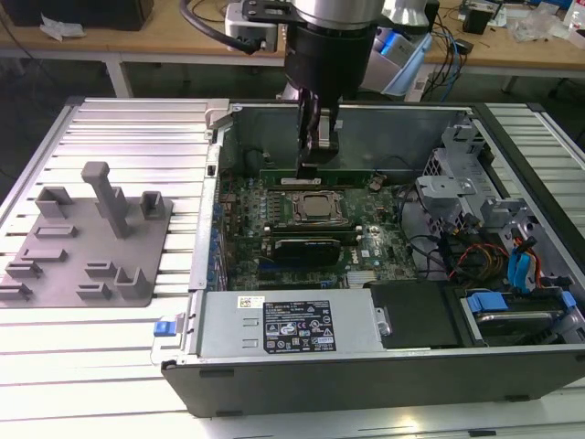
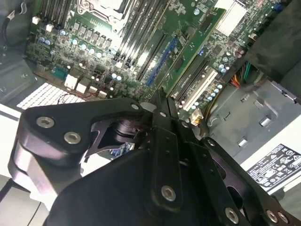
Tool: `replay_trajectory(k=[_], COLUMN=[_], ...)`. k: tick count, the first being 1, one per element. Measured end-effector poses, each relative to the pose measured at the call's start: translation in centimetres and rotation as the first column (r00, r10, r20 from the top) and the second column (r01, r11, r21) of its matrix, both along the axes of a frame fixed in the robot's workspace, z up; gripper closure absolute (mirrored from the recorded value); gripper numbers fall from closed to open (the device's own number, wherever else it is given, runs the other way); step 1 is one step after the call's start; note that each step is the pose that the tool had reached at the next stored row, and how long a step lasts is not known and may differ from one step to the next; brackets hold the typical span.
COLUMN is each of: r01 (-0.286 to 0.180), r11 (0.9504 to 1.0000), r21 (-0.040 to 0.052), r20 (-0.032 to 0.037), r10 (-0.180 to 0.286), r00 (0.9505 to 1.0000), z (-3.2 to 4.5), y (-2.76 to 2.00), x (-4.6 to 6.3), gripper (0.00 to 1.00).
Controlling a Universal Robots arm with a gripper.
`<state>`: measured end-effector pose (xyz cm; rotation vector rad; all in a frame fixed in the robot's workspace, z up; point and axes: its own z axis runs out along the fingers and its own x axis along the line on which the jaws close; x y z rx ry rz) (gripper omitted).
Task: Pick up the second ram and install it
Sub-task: 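Pick up the second ram and move it above second insertion slot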
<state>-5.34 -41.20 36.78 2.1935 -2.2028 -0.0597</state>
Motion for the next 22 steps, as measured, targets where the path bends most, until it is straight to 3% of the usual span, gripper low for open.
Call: replay_trajectory(k=[5, 8, 11, 17, 22], r01=[0.000, 0.000, 0.000, 0.000, 0.000], r11=[1.0000, 1.0000, 1.0000, 1.0000, 1.0000], r21=[-0.0002, 0.0000, 0.0023, 0.0028, 0.0028], r20=[-0.0001, -0.0001, -0.0001, -0.0002, -0.0001], r10=[0.000, 0.000, 0.000, 0.000, 0.000], r00=[1.0000, 1.0000, 1.0000, 1.0000, 1.0000], z=[-0.84, -1.92, -2.44, -3.53, -4.99], y=[0.42, 0.74, 1.12, 1.45, 1.55], x=[0.1, 0.1, 0.1, 0.2, 0.3], gripper=[0.91, 0.91, 0.91, 0.91, 0.91])
